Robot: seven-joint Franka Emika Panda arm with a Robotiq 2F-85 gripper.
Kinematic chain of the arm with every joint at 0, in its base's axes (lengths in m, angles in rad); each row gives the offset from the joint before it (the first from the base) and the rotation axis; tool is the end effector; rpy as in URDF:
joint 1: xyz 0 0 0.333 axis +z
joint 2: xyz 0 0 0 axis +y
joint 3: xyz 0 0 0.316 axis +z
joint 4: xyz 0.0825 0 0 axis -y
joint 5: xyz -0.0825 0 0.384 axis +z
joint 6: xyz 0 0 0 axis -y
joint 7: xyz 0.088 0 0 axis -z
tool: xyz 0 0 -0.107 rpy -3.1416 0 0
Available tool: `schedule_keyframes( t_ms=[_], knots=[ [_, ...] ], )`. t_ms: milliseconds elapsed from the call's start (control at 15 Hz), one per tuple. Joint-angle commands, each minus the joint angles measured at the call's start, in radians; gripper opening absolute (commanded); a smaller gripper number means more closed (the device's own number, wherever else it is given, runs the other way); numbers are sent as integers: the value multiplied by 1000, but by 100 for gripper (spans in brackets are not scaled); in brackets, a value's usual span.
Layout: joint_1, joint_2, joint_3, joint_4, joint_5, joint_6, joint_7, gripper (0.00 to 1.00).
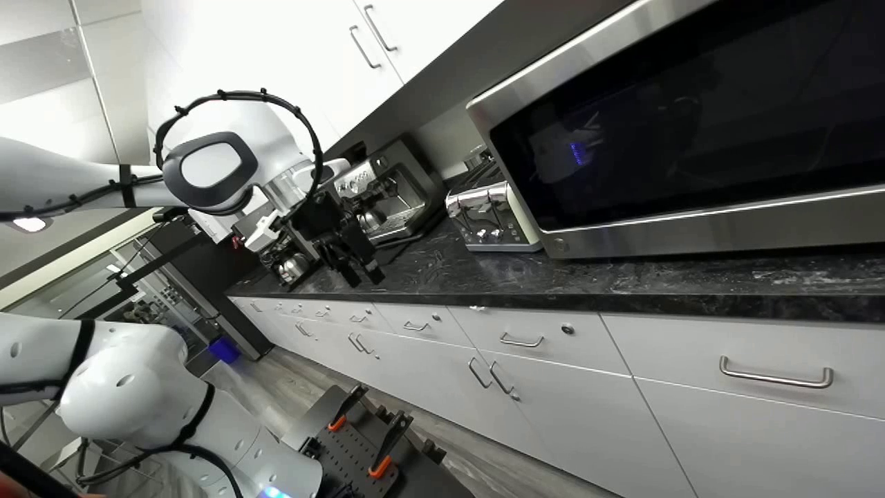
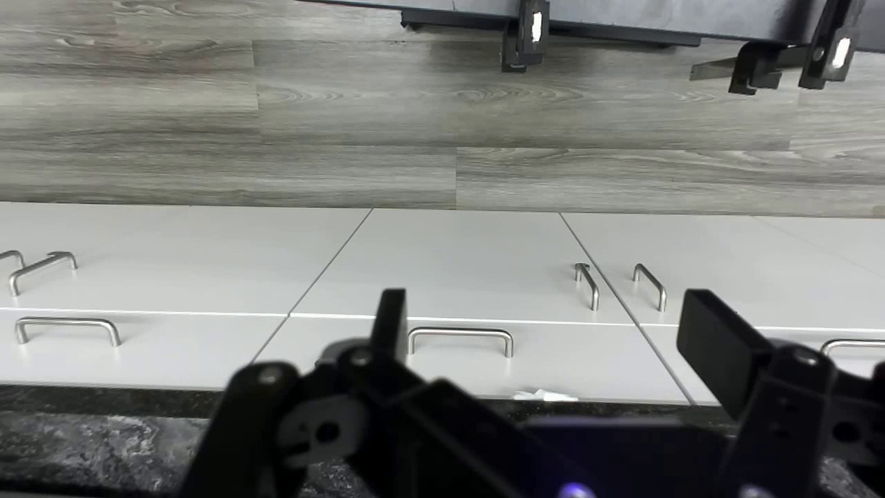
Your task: Push the left lever on the toaster downwards
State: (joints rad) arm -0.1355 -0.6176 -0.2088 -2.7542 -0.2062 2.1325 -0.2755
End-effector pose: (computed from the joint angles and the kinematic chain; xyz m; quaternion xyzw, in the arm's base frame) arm 0.3206 -0.1182 0.3906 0.9988 0.0403 -0.0113 0.0245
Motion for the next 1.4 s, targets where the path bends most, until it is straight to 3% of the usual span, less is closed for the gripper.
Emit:
schedule_keyframes(
  t_ms=[0,133,467,733,1000,1067,1333],
  knots=[
    [-9,5,15,3,2,1,19,100],
    [6,7,47,17,29,7,83,100],
    [72,38,209,102,152,86,372,100],
    [69,129,345,197,93,215,532,100],
    [34,267,392,284,-53,358,548,100],
    [71,177,367,219,-5,323,539,100],
    [64,261,364,269,-38,343,540,100]
  ],
)
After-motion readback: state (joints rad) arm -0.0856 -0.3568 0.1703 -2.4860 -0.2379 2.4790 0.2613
